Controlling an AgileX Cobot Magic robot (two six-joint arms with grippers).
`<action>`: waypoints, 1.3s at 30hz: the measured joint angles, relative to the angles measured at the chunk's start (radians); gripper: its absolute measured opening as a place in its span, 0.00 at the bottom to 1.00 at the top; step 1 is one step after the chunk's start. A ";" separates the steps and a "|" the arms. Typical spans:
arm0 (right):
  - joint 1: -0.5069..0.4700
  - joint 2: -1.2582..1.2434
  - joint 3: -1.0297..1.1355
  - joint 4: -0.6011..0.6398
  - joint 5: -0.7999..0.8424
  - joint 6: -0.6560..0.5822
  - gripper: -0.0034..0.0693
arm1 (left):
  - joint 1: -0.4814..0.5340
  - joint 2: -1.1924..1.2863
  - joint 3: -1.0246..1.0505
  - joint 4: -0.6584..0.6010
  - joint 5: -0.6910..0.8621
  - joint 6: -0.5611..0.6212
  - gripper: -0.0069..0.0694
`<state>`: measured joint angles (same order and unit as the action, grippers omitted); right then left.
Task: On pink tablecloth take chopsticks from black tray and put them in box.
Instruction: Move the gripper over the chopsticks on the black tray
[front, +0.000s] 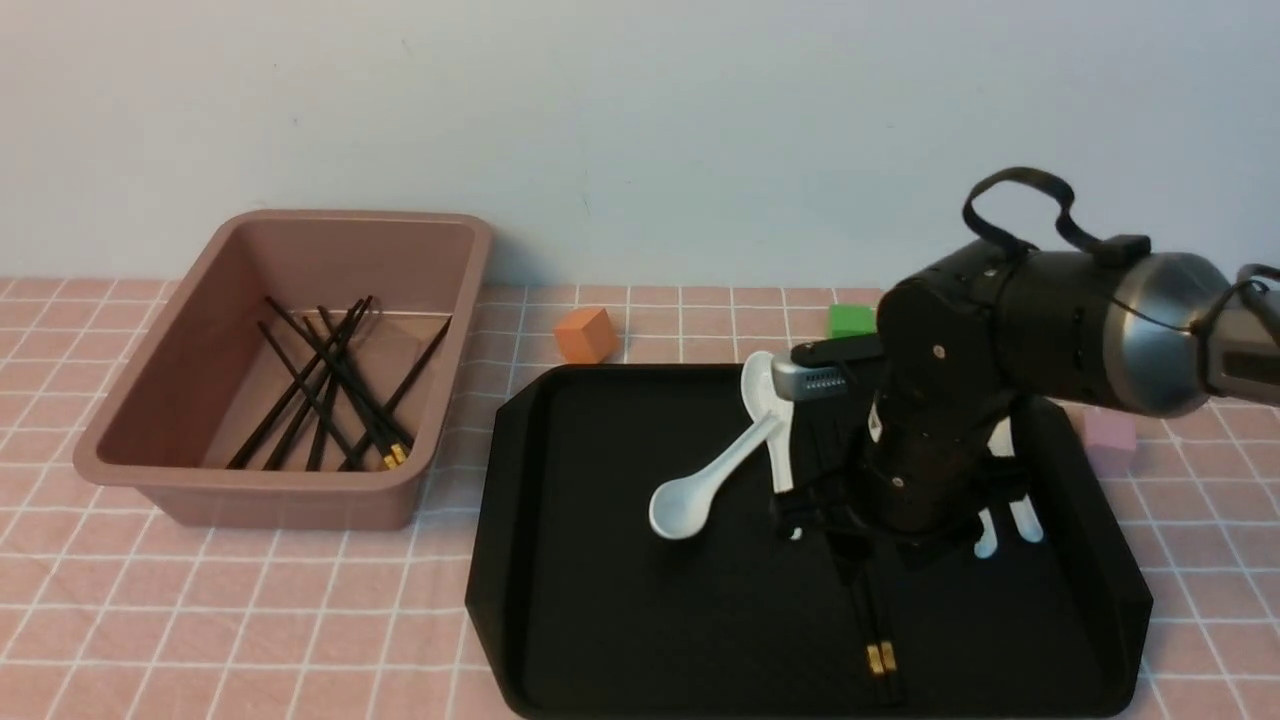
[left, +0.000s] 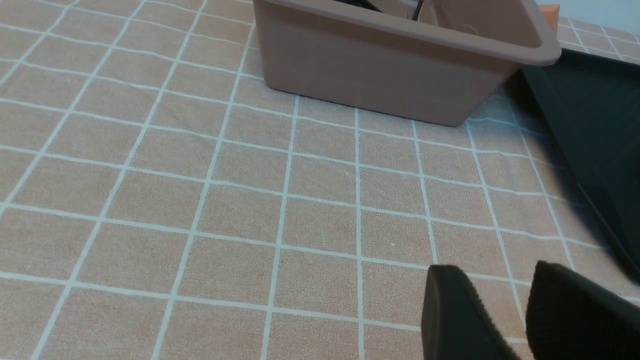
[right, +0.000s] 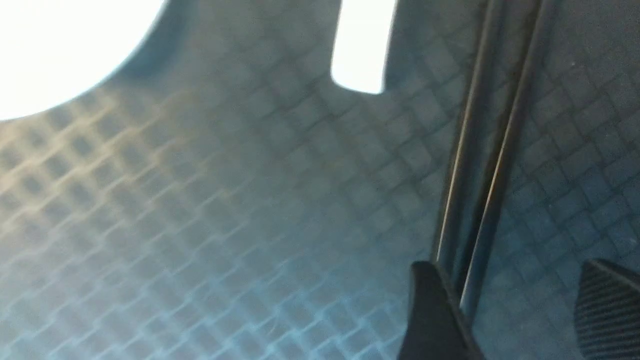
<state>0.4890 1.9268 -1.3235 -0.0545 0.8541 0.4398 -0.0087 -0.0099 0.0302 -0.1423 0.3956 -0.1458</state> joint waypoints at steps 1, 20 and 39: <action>-0.001 0.007 0.000 0.000 -0.002 0.000 0.59 | 0.000 0.000 0.000 0.000 0.000 0.000 0.40; -0.029 0.098 -0.017 0.054 -0.041 0.003 0.55 | 0.000 0.000 0.000 0.000 0.000 0.000 0.40; -0.034 0.055 -0.015 0.054 0.029 -0.039 0.22 | 0.000 0.000 0.000 0.000 0.000 0.000 0.40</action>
<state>0.4549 1.9817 -1.3388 0.0000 0.8836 0.4007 -0.0087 -0.0099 0.0302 -0.1423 0.3956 -0.1458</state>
